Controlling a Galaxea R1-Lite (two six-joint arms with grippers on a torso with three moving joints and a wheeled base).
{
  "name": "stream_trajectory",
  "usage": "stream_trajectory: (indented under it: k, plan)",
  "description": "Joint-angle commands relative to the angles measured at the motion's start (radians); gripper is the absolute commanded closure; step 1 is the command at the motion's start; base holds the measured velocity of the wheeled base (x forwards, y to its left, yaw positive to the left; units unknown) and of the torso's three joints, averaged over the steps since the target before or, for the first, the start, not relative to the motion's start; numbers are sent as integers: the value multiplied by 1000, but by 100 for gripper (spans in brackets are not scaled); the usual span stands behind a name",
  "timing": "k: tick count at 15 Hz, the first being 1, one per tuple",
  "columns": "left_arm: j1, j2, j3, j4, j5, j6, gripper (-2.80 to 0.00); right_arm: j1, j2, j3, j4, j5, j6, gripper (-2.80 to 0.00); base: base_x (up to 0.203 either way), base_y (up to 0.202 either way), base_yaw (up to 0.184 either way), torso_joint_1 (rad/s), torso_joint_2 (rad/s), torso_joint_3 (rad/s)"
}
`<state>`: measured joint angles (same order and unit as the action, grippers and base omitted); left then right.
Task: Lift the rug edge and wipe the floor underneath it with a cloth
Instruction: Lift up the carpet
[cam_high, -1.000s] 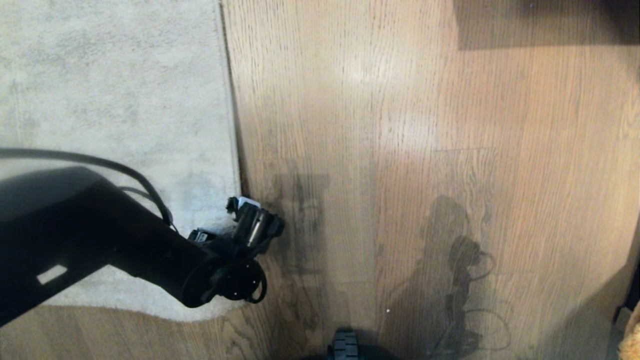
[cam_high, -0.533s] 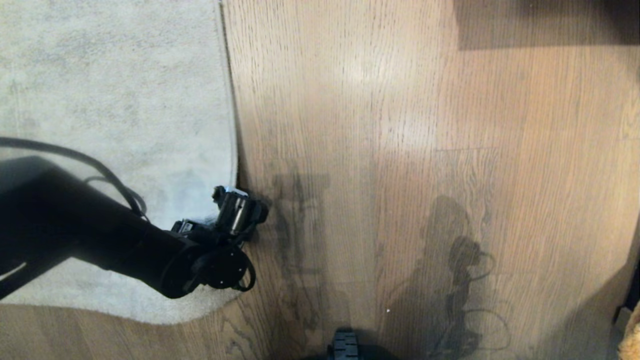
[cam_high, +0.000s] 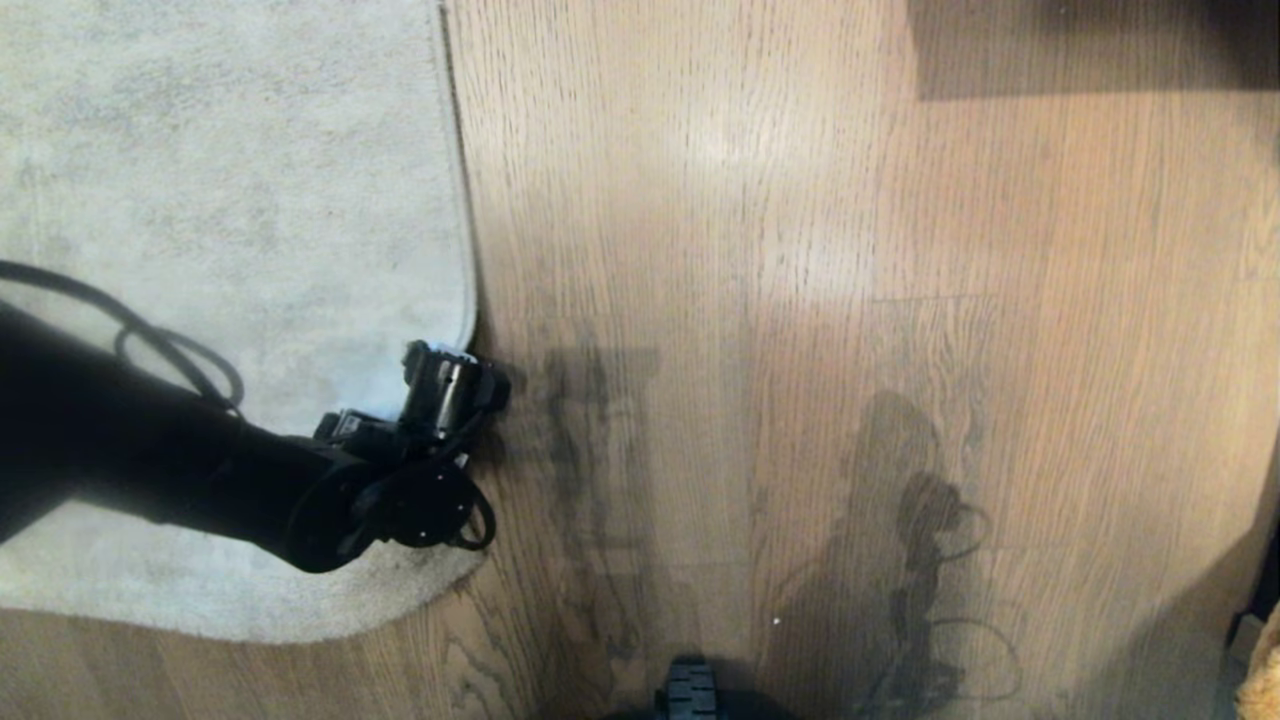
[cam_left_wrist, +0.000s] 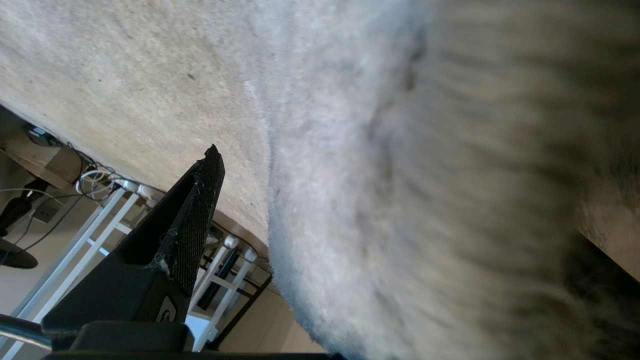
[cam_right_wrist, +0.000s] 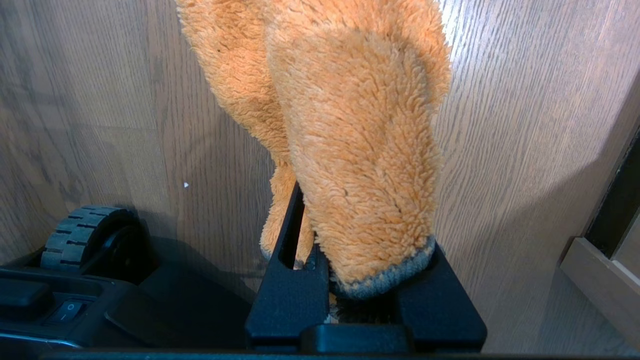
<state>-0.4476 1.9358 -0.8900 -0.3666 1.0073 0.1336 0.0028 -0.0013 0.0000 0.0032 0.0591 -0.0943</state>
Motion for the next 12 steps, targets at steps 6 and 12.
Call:
stream_trajectory:
  k: [6, 12]
  plan:
    - [-40, -95, 171, -3, 5, 4, -280, 0, 1, 0, 0, 1, -1, 0, 0, 0, 0, 0, 0, 0]
    - [-74, -141, 355, -6, 4, 2, -280, 0, 1, 0, 0, 1, -1, 0, 0, 0, 0, 0, 0, 0]
